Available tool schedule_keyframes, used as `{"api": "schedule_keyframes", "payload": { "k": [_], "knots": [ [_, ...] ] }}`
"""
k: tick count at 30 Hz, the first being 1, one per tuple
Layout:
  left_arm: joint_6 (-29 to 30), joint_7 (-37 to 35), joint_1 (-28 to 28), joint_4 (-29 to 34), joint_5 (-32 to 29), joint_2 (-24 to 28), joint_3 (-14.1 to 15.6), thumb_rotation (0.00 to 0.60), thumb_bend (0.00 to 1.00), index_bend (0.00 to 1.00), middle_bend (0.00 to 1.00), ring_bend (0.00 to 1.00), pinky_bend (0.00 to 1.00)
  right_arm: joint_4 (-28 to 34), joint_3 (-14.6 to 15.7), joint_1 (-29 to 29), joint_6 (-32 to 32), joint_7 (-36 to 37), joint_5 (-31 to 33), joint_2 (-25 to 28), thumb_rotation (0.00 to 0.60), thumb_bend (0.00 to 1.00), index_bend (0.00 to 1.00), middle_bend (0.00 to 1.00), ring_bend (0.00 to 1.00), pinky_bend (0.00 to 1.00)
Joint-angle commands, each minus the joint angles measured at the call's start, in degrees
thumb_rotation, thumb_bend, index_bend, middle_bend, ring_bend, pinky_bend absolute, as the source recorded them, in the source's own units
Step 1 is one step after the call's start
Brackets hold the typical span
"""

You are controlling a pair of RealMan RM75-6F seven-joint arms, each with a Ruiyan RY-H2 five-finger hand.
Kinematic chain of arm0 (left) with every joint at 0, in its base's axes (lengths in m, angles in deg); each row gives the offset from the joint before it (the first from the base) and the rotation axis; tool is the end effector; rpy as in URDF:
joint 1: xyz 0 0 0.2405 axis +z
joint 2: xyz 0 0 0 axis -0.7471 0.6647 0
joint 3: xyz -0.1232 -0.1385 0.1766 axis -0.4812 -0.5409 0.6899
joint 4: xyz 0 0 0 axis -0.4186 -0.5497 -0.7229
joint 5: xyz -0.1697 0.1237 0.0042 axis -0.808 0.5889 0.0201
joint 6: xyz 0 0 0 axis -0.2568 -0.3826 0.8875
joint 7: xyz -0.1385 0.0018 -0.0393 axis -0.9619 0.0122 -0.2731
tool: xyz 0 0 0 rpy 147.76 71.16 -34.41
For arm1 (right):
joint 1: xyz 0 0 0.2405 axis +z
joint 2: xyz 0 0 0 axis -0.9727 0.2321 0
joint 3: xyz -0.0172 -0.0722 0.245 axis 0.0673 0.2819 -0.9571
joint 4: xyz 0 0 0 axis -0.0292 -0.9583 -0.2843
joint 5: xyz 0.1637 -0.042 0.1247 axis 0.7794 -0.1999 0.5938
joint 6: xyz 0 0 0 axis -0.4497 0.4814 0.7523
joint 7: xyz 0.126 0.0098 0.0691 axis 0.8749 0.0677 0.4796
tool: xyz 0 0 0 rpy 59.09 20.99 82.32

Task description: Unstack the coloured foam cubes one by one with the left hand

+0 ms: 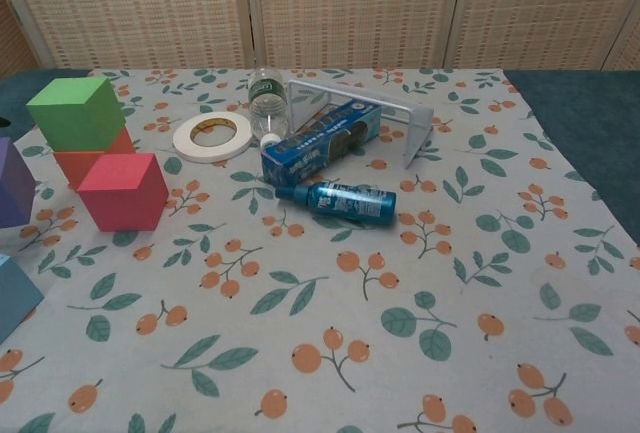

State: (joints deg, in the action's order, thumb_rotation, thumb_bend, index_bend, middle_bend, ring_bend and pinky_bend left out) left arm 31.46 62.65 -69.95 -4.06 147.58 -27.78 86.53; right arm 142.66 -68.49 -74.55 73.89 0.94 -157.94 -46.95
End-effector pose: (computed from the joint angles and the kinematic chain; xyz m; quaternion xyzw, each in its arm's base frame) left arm -0.3068 0.2654 0.0897 -0.6776 -0.3799 -0.3206 0.5419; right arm -0.2923 -0.1068 0.1308 0.7040 -0.3852 0.4188 0.4251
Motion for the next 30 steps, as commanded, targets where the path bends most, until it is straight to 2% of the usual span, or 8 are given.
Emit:
{"api": "schedule_keyframes", "payload": {
  "k": [1,4,9,17,22,24,26,30],
  "knots": [
    [-1.7,-0.4,0.0,-3.1,-1.3,-1.7,-0.2,0.600,0.39,0.04,0.25,0.43,0.11,0.1,0.1,0.0,0.2,0.1,-0.2,0.0,0.600,0.17,0.00,0.00,0.00,0.00],
    [-4.4,-2.5,0.1,-4.8,-2.2,-2.4,0.0,0.600,0.36,0.01,0.17,0.30,0.11,0.0,0.1,0.1,0.0,0.5,0.0,0.1,0.600,0.17,0.00,0.00,0.00,0.00],
    [-5.0,-4.0,0.5,-5.2,-2.2,-1.9,-0.3,0.600,0.35,0.00,0.10,0.17,0.11,0.1,0.1,0.2,-0.3,0.5,0.1,0.1,0.600,0.17,0.00,0.00,0.00,0.00],
    [-4.6,-6.4,1.6,-1.5,-1.9,1.1,-1.0,0.600,0.35,0.00,0.10,0.21,0.12,0.1,0.2,0.1,-0.2,0.3,0.1,0.1,0.600,0.17,0.00,0.00,0.00,0.00],
    [2.9,-9.0,2.8,-1.7,-0.9,0.6,-5.0,0.600,0.34,0.00,0.10,0.21,0.14,0.1,0.1,0.2,-0.6,-0.1,0.2,-0.1,0.600,0.17,0.00,0.00,0.00,0.00],
    [5.2,-9.6,2.4,-3.5,-0.6,-0.5,-7.0,0.600,0.35,0.00,0.08,0.15,0.14,0.1,0.1,0.2,-0.8,-0.3,0.3,-0.1,0.600,0.17,0.00,0.00,0.00,0.00],
    [5.3,-10.6,1.5,-4.6,-0.8,-1.0,-8.6,0.600,0.36,0.00,0.02,0.04,0.12,0.1,0.1,0.2,-0.9,-0.5,0.4,-0.2,0.600,0.17,0.00,0.00,0.00,0.00],
    [2.1,-11.7,-1.6,-7.7,-1.1,-2.2,-10.6,0.600,0.35,0.00,0.00,0.00,0.09,0.1,0.0,0.1,-0.8,-0.9,0.6,-0.2,0.600,0.17,0.00,0.00,0.00,0.00]
  ]
}}
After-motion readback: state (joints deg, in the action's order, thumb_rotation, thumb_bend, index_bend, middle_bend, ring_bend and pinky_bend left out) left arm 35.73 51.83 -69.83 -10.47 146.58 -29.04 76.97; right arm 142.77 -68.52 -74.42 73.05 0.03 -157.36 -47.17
